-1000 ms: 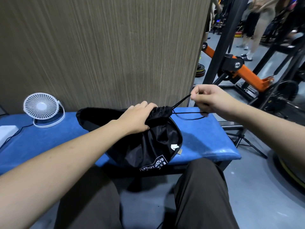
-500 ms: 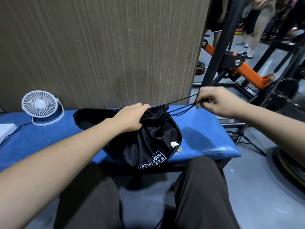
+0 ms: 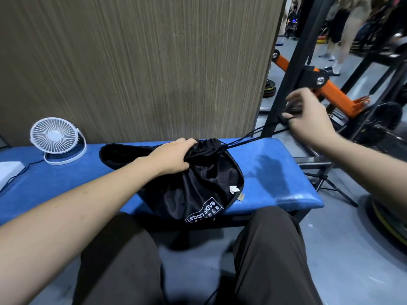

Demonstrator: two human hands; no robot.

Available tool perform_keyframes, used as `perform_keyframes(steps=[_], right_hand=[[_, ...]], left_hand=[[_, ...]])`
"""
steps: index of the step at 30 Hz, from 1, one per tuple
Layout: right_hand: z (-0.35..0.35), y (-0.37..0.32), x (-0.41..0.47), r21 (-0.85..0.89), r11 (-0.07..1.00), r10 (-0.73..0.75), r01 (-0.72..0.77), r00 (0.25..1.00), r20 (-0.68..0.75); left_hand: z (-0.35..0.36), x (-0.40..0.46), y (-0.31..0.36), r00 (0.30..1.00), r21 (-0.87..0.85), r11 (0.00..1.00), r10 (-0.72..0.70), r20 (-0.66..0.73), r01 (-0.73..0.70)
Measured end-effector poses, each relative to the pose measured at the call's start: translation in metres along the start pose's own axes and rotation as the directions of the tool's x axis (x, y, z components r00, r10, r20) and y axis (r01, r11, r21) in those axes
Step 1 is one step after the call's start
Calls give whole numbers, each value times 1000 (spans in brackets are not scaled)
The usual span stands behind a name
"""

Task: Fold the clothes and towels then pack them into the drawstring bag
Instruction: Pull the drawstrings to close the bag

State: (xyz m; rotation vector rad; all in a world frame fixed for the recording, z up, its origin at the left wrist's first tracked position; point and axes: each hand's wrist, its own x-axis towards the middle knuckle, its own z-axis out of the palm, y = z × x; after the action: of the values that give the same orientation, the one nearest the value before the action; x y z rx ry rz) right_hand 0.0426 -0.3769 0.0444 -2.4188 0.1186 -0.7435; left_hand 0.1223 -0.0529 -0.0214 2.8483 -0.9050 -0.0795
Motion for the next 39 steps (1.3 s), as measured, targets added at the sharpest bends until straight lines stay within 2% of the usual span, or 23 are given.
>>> perform_keyframes(steps=[1,2,3,4,5,6,8,9,11,14,15,17,19,21,23,27,31,35,39], right_hand=[[-1,-6,0,348,908,182,-233,968,173],[0,-10,-1,570,717,262,-401,913,313],[2,-12,-2,670,562,279,-485,874,399],[4,-12,-3,700,480,272,-529,848,454],[5,-13,-3,686,479,251,-547,835,491],[5,-14,-5,638,530,231,-558,819,525],[8,-6,-6,459,715,198,-528,782,591],[10,0,-6,350,811,180,-469,769,613],[12,10,-6,199,924,143,-325,780,609],[12,14,-2,-13,998,62,-64,861,506],[12,15,1,-123,992,45,21,857,514],[16,21,3,-300,936,41,184,791,610],[21,25,-1,-314,921,69,232,694,717],[23,24,-7,-250,948,70,198,636,768],[27,20,-9,-195,968,48,160,640,767],[43,13,-12,-223,937,-12,269,664,747],[51,2,-13,-228,933,-24,279,681,732],[52,-2,-10,-241,928,-28,284,697,717],[51,-2,-11,-254,919,-26,302,688,725]], left_hand=[[0,0,1,1000,-9,1000,4,-4,-4],[-1,0,3,1000,-7,1000,14,-11,-14],[-1,1,5,999,3,1000,28,-19,-28],[0,2,6,999,14,999,41,-26,-41],[0,2,6,998,22,999,49,-30,-49],[1,2,6,998,24,998,50,-29,-50],[2,2,4,999,13,999,41,-22,-41],[2,1,2,999,5,999,36,-19,-36],[2,-1,-2,999,-13,999,32,-15,-33],[3,-2,-5,998,-27,998,65,0,-65],[4,-3,-5,997,-20,997,81,1,-81],[4,-3,-3,995,-3,995,100,5,-100],[3,-3,0,994,6,994,108,2,-108],[1,-2,2,994,16,994,112,-10,-112],[-1,-1,7,992,23,992,128,-24,-127],[0,1,24,983,-7,983,184,-19,-184],[3,7,51,974,-69,975,206,-98,-213],[5,15,67,963,24,977,213,-162,-212],[4,18,72,964,22,982,188,-188,-188]])
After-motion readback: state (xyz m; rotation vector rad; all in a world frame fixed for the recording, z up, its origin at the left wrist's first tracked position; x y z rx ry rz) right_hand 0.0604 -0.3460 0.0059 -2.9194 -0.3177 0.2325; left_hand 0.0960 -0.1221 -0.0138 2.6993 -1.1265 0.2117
